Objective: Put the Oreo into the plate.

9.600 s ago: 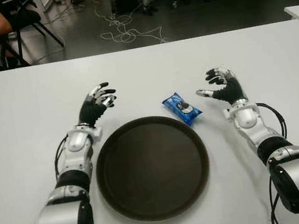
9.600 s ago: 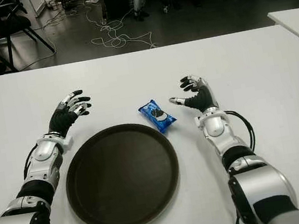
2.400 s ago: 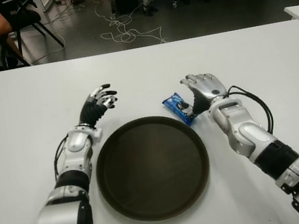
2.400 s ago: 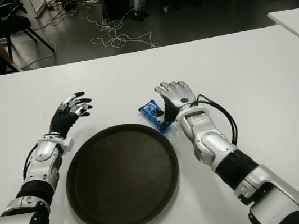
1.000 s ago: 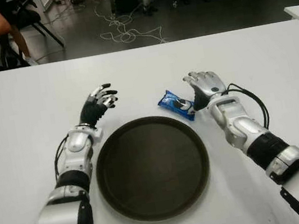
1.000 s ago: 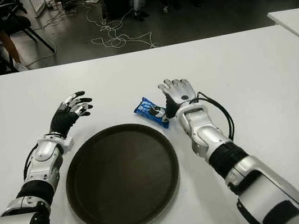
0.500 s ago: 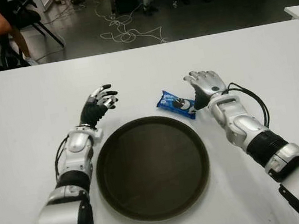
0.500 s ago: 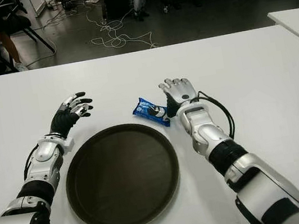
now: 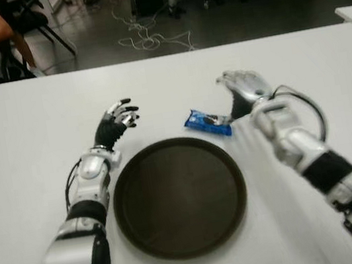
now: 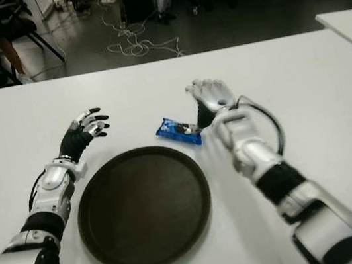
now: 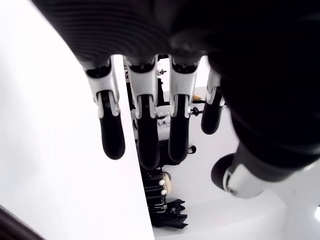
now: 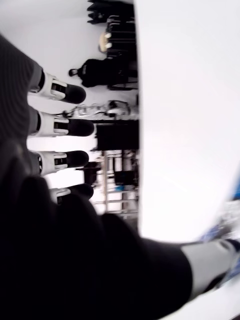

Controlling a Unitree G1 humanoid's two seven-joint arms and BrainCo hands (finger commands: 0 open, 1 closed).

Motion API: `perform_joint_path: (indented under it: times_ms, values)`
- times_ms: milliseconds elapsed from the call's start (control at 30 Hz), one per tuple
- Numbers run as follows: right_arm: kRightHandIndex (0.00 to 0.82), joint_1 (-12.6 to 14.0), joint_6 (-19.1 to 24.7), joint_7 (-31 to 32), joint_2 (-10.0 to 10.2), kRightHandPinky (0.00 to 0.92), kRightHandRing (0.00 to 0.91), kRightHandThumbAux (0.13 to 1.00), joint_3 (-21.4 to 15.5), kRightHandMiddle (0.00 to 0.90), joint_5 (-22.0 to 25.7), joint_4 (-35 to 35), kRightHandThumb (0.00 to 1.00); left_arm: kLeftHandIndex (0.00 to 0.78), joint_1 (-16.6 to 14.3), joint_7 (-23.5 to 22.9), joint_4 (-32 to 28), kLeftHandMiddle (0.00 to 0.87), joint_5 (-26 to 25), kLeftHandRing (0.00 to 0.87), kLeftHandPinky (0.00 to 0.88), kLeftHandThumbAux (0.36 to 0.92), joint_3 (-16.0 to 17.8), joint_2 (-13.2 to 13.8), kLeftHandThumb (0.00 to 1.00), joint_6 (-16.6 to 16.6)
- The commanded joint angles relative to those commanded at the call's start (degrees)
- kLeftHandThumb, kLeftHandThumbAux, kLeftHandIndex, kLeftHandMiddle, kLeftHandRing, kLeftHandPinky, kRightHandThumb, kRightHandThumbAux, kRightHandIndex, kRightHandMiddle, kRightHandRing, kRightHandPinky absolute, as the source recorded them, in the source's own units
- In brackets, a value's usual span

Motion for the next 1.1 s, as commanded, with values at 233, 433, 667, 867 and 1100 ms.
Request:
perform_joint_path:
  times_ms: [233, 433, 667, 867, 1100]
  values:
    - [0.058, 2.1, 1.9, 9.1, -2.3, 0.049, 0.075, 0.711, -3.9, 0.092, 2.3, -12.0, 0.000, 0.203, 0.1, 0.5, -0.2, 0.313, 0.3, 0.311, 0.337, 0.675, -0.2, 0.1, 0.099, 0.1]
    - [0.066, 3.1, 0.2, 6.4, -2.2, 0.016, 0.075, 0.702, -6.4, 0.100, 2.7, -12.1, 0.000, 0.205, 0.1, 0.8, -0.3, 0.315, 0.6, 0.310, 0.337, 0.686, -0.4, 0.2, 0.095, 0.0]
    - [0.059, 2.8, 0.0, 4.7, -2.4, 0.001, 0.060, 0.691, -7.8, 0.091, 1.3, -12.6, 0.000, 0.201, 0.3, 1.0, -0.8, 0.314, 1.1, 0.302, 0.319, 0.683, -0.9, 0.4, 0.080, 0.0]
    - [0.056, 1.2, 0.2, 3.9, -1.5, 0.000, 0.050, 0.704, -7.4, 0.082, -0.2, -11.6, 0.000, 0.201, 0.4, 1.4, -0.9, 0.313, 1.6, 0.303, 0.325, 0.685, -1.2, 0.5, 0.063, -0.2]
    - [0.054, 0.1, -0.5, 3.0, 0.4, 0.000, 0.043, 0.716, -5.6, 0.078, -0.7, -8.7, 0.000, 0.199, 0.4, 1.1, -0.9, 0.313, 1.6, 0.303, 0.327, 0.688, -1.2, 0.6, 0.057, 0.2]
